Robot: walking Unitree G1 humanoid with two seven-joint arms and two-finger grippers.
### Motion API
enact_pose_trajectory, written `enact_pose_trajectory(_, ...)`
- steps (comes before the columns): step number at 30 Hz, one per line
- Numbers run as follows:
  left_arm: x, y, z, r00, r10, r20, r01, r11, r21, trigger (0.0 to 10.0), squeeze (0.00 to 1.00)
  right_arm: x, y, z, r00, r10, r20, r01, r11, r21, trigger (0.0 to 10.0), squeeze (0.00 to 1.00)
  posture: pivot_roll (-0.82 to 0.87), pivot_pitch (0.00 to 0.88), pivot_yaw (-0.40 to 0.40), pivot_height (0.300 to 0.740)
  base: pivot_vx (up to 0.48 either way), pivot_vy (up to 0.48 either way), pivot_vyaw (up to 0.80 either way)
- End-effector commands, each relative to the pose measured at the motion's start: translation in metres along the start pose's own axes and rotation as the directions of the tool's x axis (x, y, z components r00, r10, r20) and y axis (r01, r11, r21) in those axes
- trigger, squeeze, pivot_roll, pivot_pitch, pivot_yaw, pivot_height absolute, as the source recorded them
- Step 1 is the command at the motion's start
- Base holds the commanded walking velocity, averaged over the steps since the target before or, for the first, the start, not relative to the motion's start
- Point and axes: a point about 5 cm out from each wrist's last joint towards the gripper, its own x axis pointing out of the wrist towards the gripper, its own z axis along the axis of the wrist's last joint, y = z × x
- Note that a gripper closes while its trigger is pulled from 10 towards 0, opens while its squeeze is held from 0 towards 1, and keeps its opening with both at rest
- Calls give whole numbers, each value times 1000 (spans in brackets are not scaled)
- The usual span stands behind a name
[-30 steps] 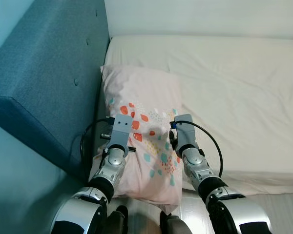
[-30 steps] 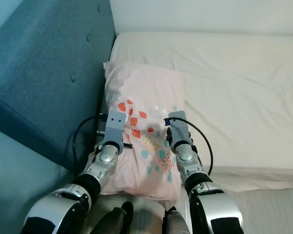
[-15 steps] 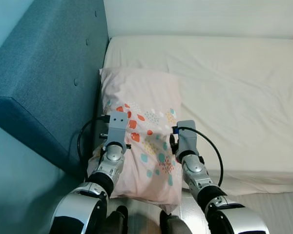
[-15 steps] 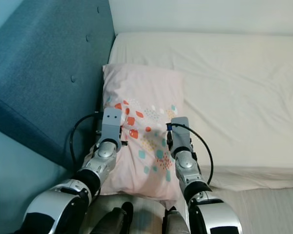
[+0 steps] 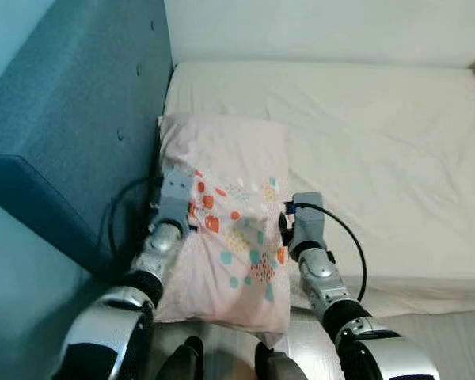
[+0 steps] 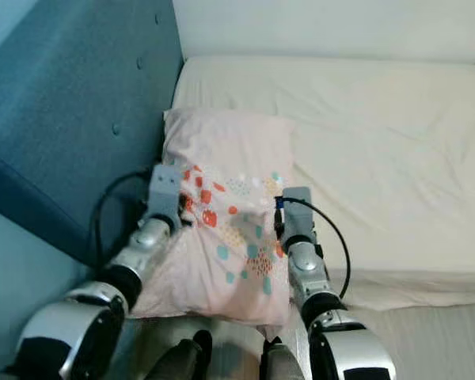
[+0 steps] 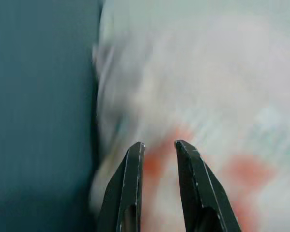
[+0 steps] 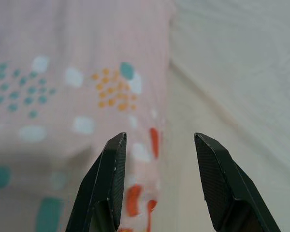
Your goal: Clean up the room
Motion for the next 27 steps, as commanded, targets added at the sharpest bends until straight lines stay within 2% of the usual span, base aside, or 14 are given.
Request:
enact_pose_trajectory(1, 2, 5, 9, 998, -15, 56, 15, 1000, 14, 10000, 0, 0, -6, 0, 1000, -16, 10, 16, 1000, 16, 10000, 0, 67, 197, -23, 740, 0, 0, 0)
enact_pose_trajectory(3, 4, 9, 16, 996, -22, 84, 21, 1000, 21, 10000, 0, 1, -9, 3, 1000, -19, 18, 19, 1000, 18, 10000, 0, 67, 197, -23, 740, 0, 0, 0)
enact_pose_trajectory(5, 10, 27, 42, 978, -50, 202, 38, 997, 63, 10000, 0, 3, -18, 12, 998, -23, 65, 22, 1000, 15, 10000, 0, 41, 152, -24, 740, 0, 0, 0)
enact_pose_trajectory(8, 9, 32, 45, 965, -148, 215, 141, 989, 45, 10000, 0, 2, -21, 14, 996, -20, 91, 17, 999, 30, 10000, 0, 29, 117, -18, 740, 0, 0, 0)
enact_pose_trajectory(10, 4, 33, 34, 965, -182, 187, 182, 983, 16, 10000, 0, 0, -18, 11, 996, 11, 84, -14, 999, 32, 10000, 0, 25, 101, -13, 740, 0, 0, 0)
enact_pose_trajectory(13, -14, 33, -8, 989, -134, 70, 141, 984, -108, 10000, 0, -11, -9, -3, 994, 86, 63, -87, 996, 13, 10000, 0, 18, 81, -7, 740, 0, 0, 0)
enact_pose_trajectory(14, -14, 33, -8, 989, -134, 70, 141, 984, -108, 10000, 0, -11, -9, -3, 994, 86, 63, -87, 996, 13, 10000, 0, 18, 81, -7, 740, 0, 0, 0)
enact_pose_trajectory(15, -29, 28, -34, 991, -132, 2, 130, 981, -147, 10000, 0, -20, -4, -10, 991, 124, 59, -124, 992, 0, 10000, 0, 5, 71, -8, 740, 0, 0, 0)
enact_pose_trajectory(18, -36, 25, -44, 991, -132, -18, 128, 981, -149, 10000, 0, -24, -1, -13, 989, 138, 59, -138, 990, 0, 10000, 0, 5, 71, -8, 740, 0, 0, 0)
enact_pose_trajectory(20, -58, 15, -66, 979, -197, -53, 193, 979, -65, 10000, 0, -38, 7, -22, 982, 181, 52, -180, 984, -11, 10000, 0, 7, 65, -10, 740, 0, 0, 0)
enact_pose_trajectory(21, -70, 9, -76, 968, -241, -69, 237, 970, -56, 10000, 0, -47, 12, -28, 980, 195, 42, -195, 981, -7, 10000, 0, 8, 60, -17, 740, 0, 0, 0)
enact_pose_trajectory(22, -70, 9, -76, 968, -241, -69, 237, 970, -56, 10000, 0, -47, 12, -28, 980, 195, 42, -195, 981, -7, 10000, 0, 8, 60, -17, 740, 0, 0, 0)
enact_pose_trajectory(25, -82, 4, -91, 963, -243, -118, 226, 964, -143, 10000, 0, -55, 13, -40, 980, 196, 18, -195, 980, -33, 10000, 0, 10, 59, -19, 740, 0, 0, 0)
enact_pose_trajectory(27, -85, 5, -95, 966, -206, -154, 183, 971, -153, 10000, 0, -59, 11, -43, 981, 193, 5, -192, 980, -45, 10000, 0, 10, 59, -19, 740, 0, 0, 0)
